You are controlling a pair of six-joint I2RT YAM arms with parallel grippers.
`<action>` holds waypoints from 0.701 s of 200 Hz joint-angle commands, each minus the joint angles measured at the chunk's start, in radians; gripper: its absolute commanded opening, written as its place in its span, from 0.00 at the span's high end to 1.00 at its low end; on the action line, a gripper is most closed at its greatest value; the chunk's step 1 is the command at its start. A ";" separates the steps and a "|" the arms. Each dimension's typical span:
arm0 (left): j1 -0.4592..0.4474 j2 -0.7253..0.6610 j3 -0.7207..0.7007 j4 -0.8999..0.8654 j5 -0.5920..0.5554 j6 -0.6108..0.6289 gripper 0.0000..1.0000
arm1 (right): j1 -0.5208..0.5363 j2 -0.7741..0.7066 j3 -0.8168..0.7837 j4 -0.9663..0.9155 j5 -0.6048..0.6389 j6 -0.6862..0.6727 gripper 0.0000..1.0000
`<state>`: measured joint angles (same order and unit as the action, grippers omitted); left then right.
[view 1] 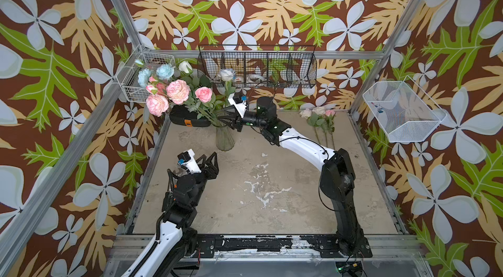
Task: Pick out pink flowers from the vase
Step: Pick up the flower from the vase.
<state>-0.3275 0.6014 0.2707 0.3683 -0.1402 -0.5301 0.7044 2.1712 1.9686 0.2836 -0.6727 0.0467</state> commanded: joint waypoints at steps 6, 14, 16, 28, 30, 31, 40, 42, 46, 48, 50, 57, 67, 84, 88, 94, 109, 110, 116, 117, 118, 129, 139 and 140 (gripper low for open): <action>0.003 0.018 0.018 0.001 0.068 0.006 0.39 | 0.016 0.059 0.082 -0.070 0.017 -0.030 0.51; 0.003 0.020 0.018 0.003 0.065 0.010 0.38 | 0.019 0.072 0.089 -0.065 0.024 -0.031 0.51; 0.003 0.020 0.018 0.004 0.066 0.010 0.38 | 0.020 0.073 0.089 -0.063 0.024 -0.031 0.51; 0.004 0.019 0.014 0.012 0.066 0.013 0.38 | 0.021 0.093 0.111 -0.058 0.024 -0.027 0.51; 0.003 0.020 0.013 0.014 0.066 0.013 0.38 | 0.021 0.098 0.115 -0.058 0.022 -0.026 0.51; 0.003 0.019 0.013 0.015 0.066 0.014 0.38 | 0.021 0.100 0.116 -0.058 0.022 -0.026 0.51; 0.004 0.019 0.011 0.023 0.071 0.018 0.38 | 0.022 0.119 0.145 -0.065 0.022 -0.024 0.51; 0.004 0.019 0.010 0.025 0.070 0.018 0.38 | 0.023 0.122 0.150 -0.066 0.022 -0.024 0.51; 0.004 0.019 0.009 0.026 0.071 0.020 0.38 | 0.023 0.132 0.165 -0.070 0.023 -0.024 0.51; 0.003 0.020 0.009 0.026 0.070 0.019 0.38 | 0.023 0.137 0.170 -0.072 0.022 -0.023 0.51; 0.004 0.021 0.009 0.026 0.071 0.020 0.38 | 0.023 0.141 0.179 -0.075 0.023 -0.022 0.52; 0.004 0.023 0.007 0.026 0.071 0.020 0.38 | 0.024 0.158 0.205 -0.084 0.024 -0.021 0.53; 0.003 0.023 0.005 0.028 0.071 0.022 0.37 | 0.025 0.182 0.243 -0.100 0.022 -0.021 0.55; 0.004 0.021 0.000 0.027 0.070 0.023 0.37 | 0.027 0.219 0.308 -0.129 0.020 -0.025 0.66; 0.004 0.019 0.000 0.027 0.069 0.022 0.37 | 0.028 0.223 0.317 -0.135 0.020 -0.026 0.69; 0.003 0.018 -0.003 0.026 0.069 0.020 0.37 | 0.030 0.229 0.327 -0.139 0.018 -0.025 0.73; 0.003 0.012 -0.008 0.027 0.066 0.019 0.37 | 0.032 0.233 0.336 -0.145 0.016 -0.027 0.78; 0.003 0.011 -0.008 0.027 0.066 0.018 0.37 | 0.033 0.232 0.336 -0.144 0.016 -0.027 0.78; 0.004 0.009 -0.008 0.028 0.064 0.017 0.37 | 0.033 0.228 0.335 -0.146 0.017 -0.029 0.79; 0.004 0.009 -0.008 0.028 0.064 0.017 0.37 | 0.033 0.228 0.335 -0.146 0.017 -0.030 0.79; 0.004 0.008 -0.010 0.028 0.064 0.018 0.37 | 0.033 0.227 0.334 -0.147 0.017 -0.031 0.79; 0.004 0.006 -0.012 0.028 0.063 0.017 0.37 | 0.033 0.219 0.335 -0.157 0.016 -0.040 0.82; 0.003 0.007 -0.014 0.032 0.062 0.016 0.37 | 0.033 0.210 0.331 -0.165 0.018 -0.047 0.85; 0.004 0.007 -0.014 0.032 0.062 0.016 0.37 | 0.034 0.208 0.331 -0.166 0.018 -0.049 0.85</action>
<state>-0.3264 0.6098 0.2607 0.3779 -0.0738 -0.5171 0.7364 2.4012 2.2948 0.1295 -0.6529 0.0177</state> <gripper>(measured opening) 0.634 0.180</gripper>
